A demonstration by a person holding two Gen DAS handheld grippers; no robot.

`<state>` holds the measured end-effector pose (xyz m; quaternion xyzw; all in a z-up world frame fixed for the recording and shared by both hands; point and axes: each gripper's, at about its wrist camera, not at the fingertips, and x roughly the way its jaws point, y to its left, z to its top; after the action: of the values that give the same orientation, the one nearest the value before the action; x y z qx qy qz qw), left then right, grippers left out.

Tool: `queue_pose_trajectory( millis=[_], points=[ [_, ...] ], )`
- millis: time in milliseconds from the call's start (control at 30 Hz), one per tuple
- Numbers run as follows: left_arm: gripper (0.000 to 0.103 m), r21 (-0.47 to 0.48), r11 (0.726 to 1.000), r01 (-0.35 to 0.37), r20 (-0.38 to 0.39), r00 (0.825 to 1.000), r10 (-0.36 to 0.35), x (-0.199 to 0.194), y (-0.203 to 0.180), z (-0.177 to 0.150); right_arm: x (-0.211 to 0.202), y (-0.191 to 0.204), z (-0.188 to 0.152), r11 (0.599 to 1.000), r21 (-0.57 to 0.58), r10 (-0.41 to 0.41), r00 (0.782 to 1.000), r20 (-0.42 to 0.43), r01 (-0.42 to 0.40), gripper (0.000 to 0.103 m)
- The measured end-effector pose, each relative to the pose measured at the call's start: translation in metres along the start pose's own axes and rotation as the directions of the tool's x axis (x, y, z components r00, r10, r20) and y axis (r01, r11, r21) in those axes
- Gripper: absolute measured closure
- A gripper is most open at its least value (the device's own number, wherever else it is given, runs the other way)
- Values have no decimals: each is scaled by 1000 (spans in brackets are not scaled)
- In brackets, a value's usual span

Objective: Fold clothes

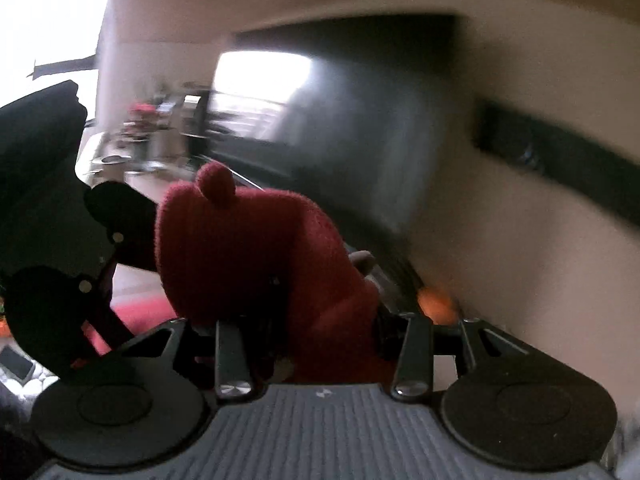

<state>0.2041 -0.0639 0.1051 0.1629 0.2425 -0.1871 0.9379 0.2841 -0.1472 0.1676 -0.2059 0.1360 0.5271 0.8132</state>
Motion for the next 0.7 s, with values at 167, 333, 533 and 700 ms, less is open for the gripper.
queue_pose_trajectory(
  millis=[167, 333, 533, 700],
  points=[
    [35, -242, 956, -166, -4, 985, 170, -67, 73, -55, 104, 67, 39, 985, -77, 149, 987, -61, -153, 61],
    [20, -517, 808, -284, -144, 959, 245, -92, 124, -144, 180, 102, 47, 967, -95, 213, 953, -215, -237, 52],
    [15, -642, 692, -330, -193, 943, 270, -104, 154, -184, 108, 45, 84, 993, 70, 98, 994, -48, -94, 0],
    [10, -633, 717, -293, -144, 954, 263, -110, 170, -178, 55, 25, 50, 992, 115, -37, 993, -112, 50, 0]
  ],
)
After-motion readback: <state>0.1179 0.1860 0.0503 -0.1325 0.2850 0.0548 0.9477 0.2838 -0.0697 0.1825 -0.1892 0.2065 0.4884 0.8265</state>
